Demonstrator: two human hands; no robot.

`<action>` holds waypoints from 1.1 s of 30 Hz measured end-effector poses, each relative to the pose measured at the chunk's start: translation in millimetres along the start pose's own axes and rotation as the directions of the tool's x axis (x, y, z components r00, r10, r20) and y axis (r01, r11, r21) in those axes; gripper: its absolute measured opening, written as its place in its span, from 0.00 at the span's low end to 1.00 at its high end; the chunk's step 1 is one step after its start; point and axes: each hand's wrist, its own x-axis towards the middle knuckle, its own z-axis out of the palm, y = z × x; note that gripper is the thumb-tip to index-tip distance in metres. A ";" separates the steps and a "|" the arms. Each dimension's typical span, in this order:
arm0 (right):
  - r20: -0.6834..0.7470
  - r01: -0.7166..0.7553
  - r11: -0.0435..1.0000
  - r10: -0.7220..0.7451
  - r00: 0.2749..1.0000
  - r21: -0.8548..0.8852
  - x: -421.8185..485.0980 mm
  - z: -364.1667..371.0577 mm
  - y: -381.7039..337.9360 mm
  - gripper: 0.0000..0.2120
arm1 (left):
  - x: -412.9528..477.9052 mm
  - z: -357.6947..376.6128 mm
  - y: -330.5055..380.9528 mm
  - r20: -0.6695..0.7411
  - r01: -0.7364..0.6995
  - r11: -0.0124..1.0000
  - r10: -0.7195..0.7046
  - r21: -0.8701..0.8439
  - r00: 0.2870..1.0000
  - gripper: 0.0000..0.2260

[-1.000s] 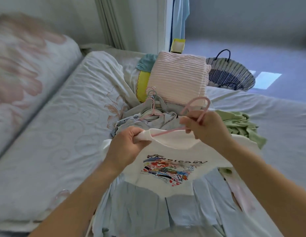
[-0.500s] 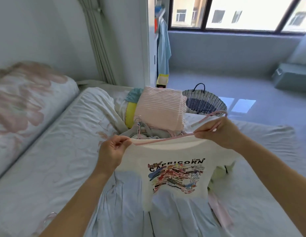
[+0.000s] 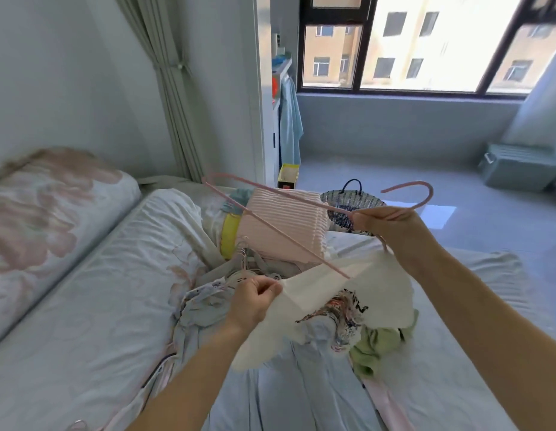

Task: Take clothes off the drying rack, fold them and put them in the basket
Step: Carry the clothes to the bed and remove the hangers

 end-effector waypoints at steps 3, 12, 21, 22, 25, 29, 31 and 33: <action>-0.019 0.055 0.994 -0.053 0.998 0.096 -2.2 6.6 -9.5 0.05 | -8.2 17.7 0.9 0.087 -0.022 0.998 0.018 0.053 0.996 0.07; -0.270 0.170 0.976 -0.129 0.954 0.136 -13.3 -38.7 -11.8 0.13 | -10.2 43.0 9.0 0.051 0.085 0.995 -0.087 0.044 0.995 0.06; -0.484 -0.039 0.989 -0.034 0.874 -0.141 -54.4 -162.7 25.9 0.10 | 58.1 112.4 117.6 -0.016 -0.036 0.994 0.035 -0.101 0.999 0.11; -0.498 -0.060 0.987 -0.023 0.867 -0.150 -59.6 -176.0 24.4 0.09 | 68.9 121.1 133.4 -0.022 -0.072 0.989 0.070 -0.128 0.997 0.12; -0.529 -0.106 0.978 -0.006 0.849 -0.181 -73.0 -216.3 21.1 0.03 | 96.8 148.1 170.6 -0.033 -0.100 0.974 0.095 -0.201 0.995 0.05; -0.597 -0.154 0.967 0.003 0.803 -0.202 -87.1 -265.3 23.4 0.07 | 116.8 187.3 183.3 -0.023 -0.122 0.983 0.120 -0.138 0.993 0.06; -0.609 -0.171 0.964 0.010 0.793 -0.205 -90.9 -280.2 28.3 0.06 | 114.0 204.5 175.4 0.009 -0.120 0.993 0.120 -0.025 0.993 0.10; -0.607 -0.189 0.961 0.028 0.794 -0.204 -92.1 -287.5 34.1 0.05 | 102.8 218.6 164.3 0.054 -0.136 0.987 0.131 0.086 0.990 0.13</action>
